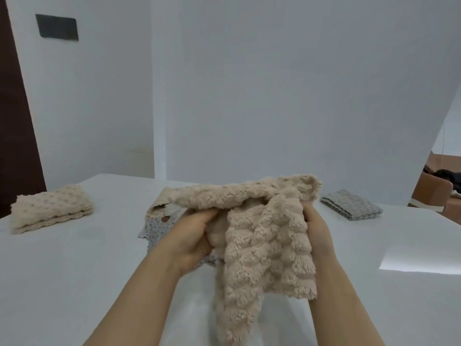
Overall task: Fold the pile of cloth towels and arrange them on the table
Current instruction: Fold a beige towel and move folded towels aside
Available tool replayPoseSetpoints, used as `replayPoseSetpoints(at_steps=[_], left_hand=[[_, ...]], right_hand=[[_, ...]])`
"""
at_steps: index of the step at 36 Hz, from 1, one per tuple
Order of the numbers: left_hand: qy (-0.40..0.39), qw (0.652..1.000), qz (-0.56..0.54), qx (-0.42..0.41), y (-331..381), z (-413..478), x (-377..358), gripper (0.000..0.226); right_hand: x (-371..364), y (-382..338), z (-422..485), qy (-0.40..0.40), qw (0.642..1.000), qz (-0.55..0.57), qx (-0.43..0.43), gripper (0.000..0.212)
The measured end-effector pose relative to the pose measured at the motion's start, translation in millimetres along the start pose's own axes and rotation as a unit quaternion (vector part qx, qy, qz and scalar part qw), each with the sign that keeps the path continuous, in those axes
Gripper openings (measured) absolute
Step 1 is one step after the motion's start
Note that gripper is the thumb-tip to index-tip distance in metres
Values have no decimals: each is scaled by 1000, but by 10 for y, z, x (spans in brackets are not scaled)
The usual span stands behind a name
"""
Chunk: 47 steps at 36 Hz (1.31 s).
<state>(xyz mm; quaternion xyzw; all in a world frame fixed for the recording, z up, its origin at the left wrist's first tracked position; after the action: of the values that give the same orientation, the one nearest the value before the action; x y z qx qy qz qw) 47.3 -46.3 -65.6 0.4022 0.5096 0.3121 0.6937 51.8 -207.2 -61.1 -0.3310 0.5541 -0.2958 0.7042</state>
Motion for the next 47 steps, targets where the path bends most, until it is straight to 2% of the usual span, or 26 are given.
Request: replayPoseSetpoints(at_steps=[4,5,6,8,10,12,13,15,18,20,23,26,31,33,35,37,39,43,47], left_hand=[[78,995,64,-22,149,12,267,14],[86,994,70,-24,176,15,325,14],[87,993,73,-18,207,7,346,13],[55,998,31,29,209,-1,358,12],[14,996,-18,90,169,-17,343,21],[24,993,-14,112,126,-17,404,25],[40,993,-5,115,94,-19,448,25],[87,989,31,113,38,-27,572,26],[167,976,101,94,53,-63,788,40],[190,970,132,76,90,-87,879,49],[159,971,175,24,227,-125,825,53],[115,969,215,-26,388,-155,694,38],[114,959,238,-99,500,-129,613,38],[144,941,295,-81,380,-100,704,34],[167,920,353,-16,176,-70,831,36],[168,915,364,53,-18,-53,912,45],[150,918,356,94,-130,-36,921,51],[147,921,348,99,-144,5,961,56],[156,917,366,26,43,21,909,58]], right_hand=[[4,-12,-19,-18,1000,-16,-18,18],[9,-3,-11,-33,999,-10,-30,22],[-24,-21,-28,-53,998,2,-39,24],[-107,-55,-84,-92,995,-8,-48,12],[-107,-81,-99,-84,994,-46,-44,12],[-49,-68,-75,-67,990,-117,-34,12],[-34,-40,-58,-65,986,-152,-35,9],[15,35,-34,-52,975,-211,-40,17],[76,88,-53,-18,963,-266,-46,29],[67,90,-69,-22,957,-286,-45,33],[4,25,-73,-42,959,-278,-19,37],[-88,-93,-60,-82,961,-262,34,41],[-53,-245,-11,-65,963,-246,93,39],[50,-170,32,-33,960,-266,76,35],[261,1,89,19,939,-341,33,32],[447,181,89,54,909,-413,-25,42],[549,316,78,57,897,-433,-72,57],[621,306,140,68,887,-450,-73,66],[502,185,184,34,876,-481,-15,63]])
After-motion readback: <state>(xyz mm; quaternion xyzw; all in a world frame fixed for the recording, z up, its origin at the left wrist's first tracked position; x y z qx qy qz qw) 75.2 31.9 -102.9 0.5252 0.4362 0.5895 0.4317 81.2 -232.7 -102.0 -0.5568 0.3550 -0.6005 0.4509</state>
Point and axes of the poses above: each hand's wrist, its own z-axis towards the middle knuckle, its own x-axis out of the back of the hand, y = z × x, the point moved 5 cm from there along z, towards the middle knuckle, and after that the axes turned 10 degrees about -y, right-handed, at the moved point
